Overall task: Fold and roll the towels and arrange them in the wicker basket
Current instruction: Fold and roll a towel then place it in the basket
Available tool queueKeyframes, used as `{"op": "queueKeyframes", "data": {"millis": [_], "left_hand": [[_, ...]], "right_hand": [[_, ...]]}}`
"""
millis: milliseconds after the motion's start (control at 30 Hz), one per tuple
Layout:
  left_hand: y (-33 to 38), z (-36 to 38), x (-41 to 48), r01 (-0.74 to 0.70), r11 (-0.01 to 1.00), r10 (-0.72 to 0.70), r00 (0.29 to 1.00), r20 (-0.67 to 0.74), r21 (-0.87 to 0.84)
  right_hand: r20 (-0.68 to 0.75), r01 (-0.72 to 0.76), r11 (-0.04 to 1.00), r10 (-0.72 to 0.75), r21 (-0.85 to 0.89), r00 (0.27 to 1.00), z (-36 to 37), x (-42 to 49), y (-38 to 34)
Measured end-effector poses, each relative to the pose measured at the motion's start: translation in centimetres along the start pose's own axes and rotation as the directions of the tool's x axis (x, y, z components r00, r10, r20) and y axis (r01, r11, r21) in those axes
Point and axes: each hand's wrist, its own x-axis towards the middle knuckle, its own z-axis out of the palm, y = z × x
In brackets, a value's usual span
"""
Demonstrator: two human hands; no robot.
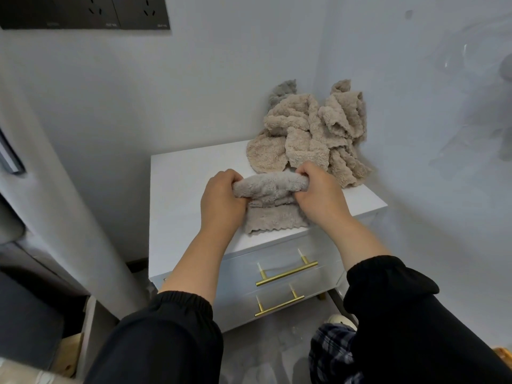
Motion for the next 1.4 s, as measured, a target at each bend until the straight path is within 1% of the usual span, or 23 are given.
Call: {"op": "queueKeyframes", "data": {"millis": [33,100,167,233,300,333,400,433,533,667,733,800,867,933,1000,1067,1133,1167,1233,1300,1400], "left_hand": [[-0.1,0.2,0.0,-0.023,0.999,0.023,1.0,0.003,0.027],[-0.2,0.3,-0.1,-0.051,0.997,0.048,0.998,0.046,0.056],[-0.2,-0.1,-0.1,-0.084,0.995,0.077,0.988,0.137,0.047],[-0.1,-0.8,-0.2,-0.124,0.992,0.116,0.957,0.264,0.013],[0.1,-1.6,-0.5,-0.117,0.993,0.12,0.924,0.362,-0.03],[0.3,-1.8,-0.6,-0.103,0.994,0.112,0.918,0.381,-0.045],[0.6,-2.2,-1.0,-0.083,0.995,0.097,0.923,0.373,-0.053],[0.7,-2.2,-1.1,-0.072,0.996,0.088,0.928,0.361,-0.057],[1.0,-2.1,-1.2,-0.06,0.997,0.073,0.945,0.32,-0.049],[0.7,-1.3,-1.2,-0.088,0.995,0.072,0.946,0.316,0.036],[0.5,-1.1,-1.2,-0.078,0.995,0.054,0.939,0.339,0.057],[0.4,-1.1,-1.2,-0.015,0.997,-0.016,0.922,0.387,0.075],[0.4,-1.2,-1.1,0.047,0.993,-0.089,0.897,0.432,0.108],[0.3,-1.2,-0.9,0.056,0.987,-0.117,0.886,0.448,0.148],[0.3,-1.1,-0.8,0.078,0.989,-0.128,0.883,0.451,0.127],[0.4,-0.8,-0.7,0.125,0.988,-0.151,0.885,0.441,0.087],[0.7,-0.5,-0.7,0.162,0.985,-0.172,0.896,0.41,0.058],[1.0,-0.3,-0.8,0.162,0.985,-0.169,0.905,0.39,0.05],[1.6,0.1,-1.0,0.11,0.992,-0.126,0.929,0.347,0.065],[2.5,0.5,-1.4,0.048,0.996,-0.071,0.945,0.32,0.078],[3.9,0.9,-2.1,0.05,0.999,-0.05,0.954,0.297,0.01]], "right_hand": [[-0.007,0.01,0.999,-0.011,-0.032,1.0,0.1,0.0,0.1],[0.023,0.02,0.997,-0.018,-0.07,1.0,0.1,0.0,0.4],[0.092,0.022,0.996,-0.015,-0.082,0.996,-0.4,-0.1,0.7],[0.171,0.032,0.995,-0.016,-0.095,0.985,-1.0,0.0,1.0],[0.257,0.018,0.995,0.008,-0.099,0.966,-1.7,0.0,1.2],[0.301,0.004,0.995,0.027,-0.101,0.953,-2.0,-0.1,1.2],[0.362,-0.029,0.996,0.058,-0.087,0.93,-2.5,-0.2,1.2],[0.366,-0.048,0.997,0.066,-0.059,0.928,-2.6,-0.3,1.2],[0.333,-0.076,0.996,0.057,0.044,0.941,-2.7,-0.6,1.3],[0.305,-0.103,0.994,0.087,0.037,0.948,-2.4,-0.7,1.6],[0.312,-0.155,0.986,0.13,0.055,0.941,-2.3,-0.6,1.8],[0.351,-0.217,0.972,0.174,0.086,0.92,-2.2,-0.5,2.4],[0.426,-0.28,0.956,0.219,0.085,0.878,-2.3,-0.5,2.8],[0.476,-0.326,0.944,0.261,0.058,0.84,-2.2,-0.3,3.0],[0.493,-0.354,0.933,0.279,0.065,0.824,-2.1,-0.1,3.4],[0.48,-0.388,0.916,0.295,0.105,0.826,-2.0,-0.1,3.3],[0.436,-0.423,0.886,0.311,0.188,0.844,-1.8,-0.2,3.1],[0.419,-0.444,0.856,0.312,0.266,0.853,-1.7,-0.4,2.8],[0.381,-0.469,0.78,0.319,0.415,0.868,-1.4,-0.8,2.1],[0.321,-0.447,0.748,0.321,0.491,0.891,-1.4,-1.6,1.4],[0.233,-0.372,0.755,0.291,0.541,0.928,-2.5,-3.2,0.6]]}}
